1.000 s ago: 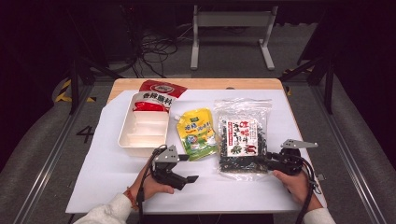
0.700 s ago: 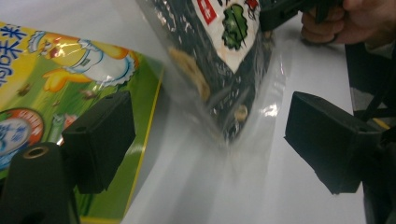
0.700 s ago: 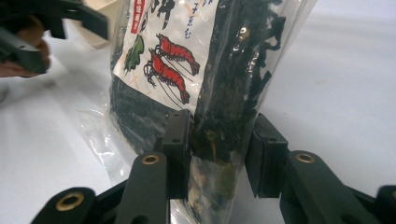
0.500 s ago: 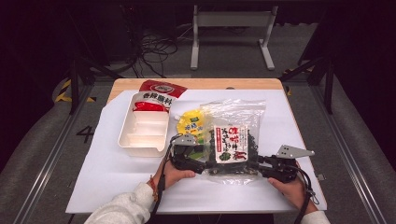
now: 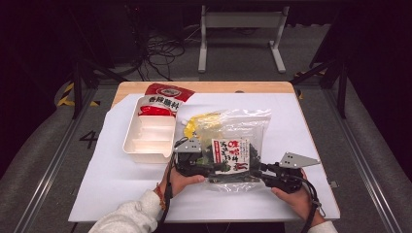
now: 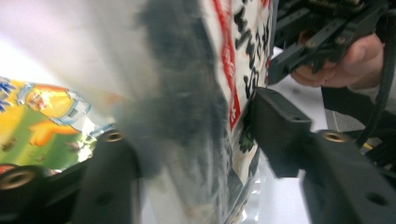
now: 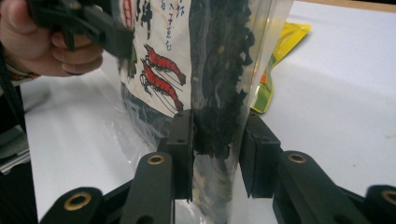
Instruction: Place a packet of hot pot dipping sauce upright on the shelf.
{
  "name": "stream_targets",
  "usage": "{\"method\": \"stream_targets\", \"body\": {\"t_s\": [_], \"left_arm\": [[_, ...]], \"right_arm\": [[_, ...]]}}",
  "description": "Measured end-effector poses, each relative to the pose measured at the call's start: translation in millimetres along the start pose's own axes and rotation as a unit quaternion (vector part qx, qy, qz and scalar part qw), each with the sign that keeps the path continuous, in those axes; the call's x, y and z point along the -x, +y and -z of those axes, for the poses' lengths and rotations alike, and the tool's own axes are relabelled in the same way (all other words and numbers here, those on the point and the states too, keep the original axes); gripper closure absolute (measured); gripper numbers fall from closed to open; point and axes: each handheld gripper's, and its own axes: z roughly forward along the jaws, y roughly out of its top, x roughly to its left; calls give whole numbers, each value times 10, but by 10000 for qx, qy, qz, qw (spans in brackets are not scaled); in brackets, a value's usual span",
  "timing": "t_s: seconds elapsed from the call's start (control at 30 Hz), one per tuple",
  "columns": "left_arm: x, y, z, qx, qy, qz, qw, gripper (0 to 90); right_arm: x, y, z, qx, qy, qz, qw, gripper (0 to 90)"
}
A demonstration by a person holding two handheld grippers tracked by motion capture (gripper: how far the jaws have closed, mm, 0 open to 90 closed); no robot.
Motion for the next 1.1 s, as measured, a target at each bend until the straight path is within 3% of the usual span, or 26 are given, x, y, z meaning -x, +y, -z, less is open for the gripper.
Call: {"method": "stream_targets", "body": {"t_s": [0.17,0.33,0.37,0.53,0.73,0.93,1.1], "left_arm": [[81,61,86,123,-207,-254,9994,714],[142,114,154,111,-319,-470,9983,738],[149,122,168,103,-319,-516,9981,743],[130,145,276,180,-154,-582,9980,747],[124,184,454,214,129,-687,9973,746],[92,224,646,371,327,-767,9958,746],[54,261,878,464,632,-845,9933,746]], "right_arm": [[-69,65,-5,53,-179,6,9998,613],[-86,103,5,61,-252,7,9997,519],[-96,119,1,46,-328,0,9995,445],[-107,142,26,36,-341,59,9994,337],[-110,119,68,-174,-499,242,9983,303],[-58,70,114,-262,-597,156,9978,280],[10,38,139,-321,-753,66,9966,256]]}}
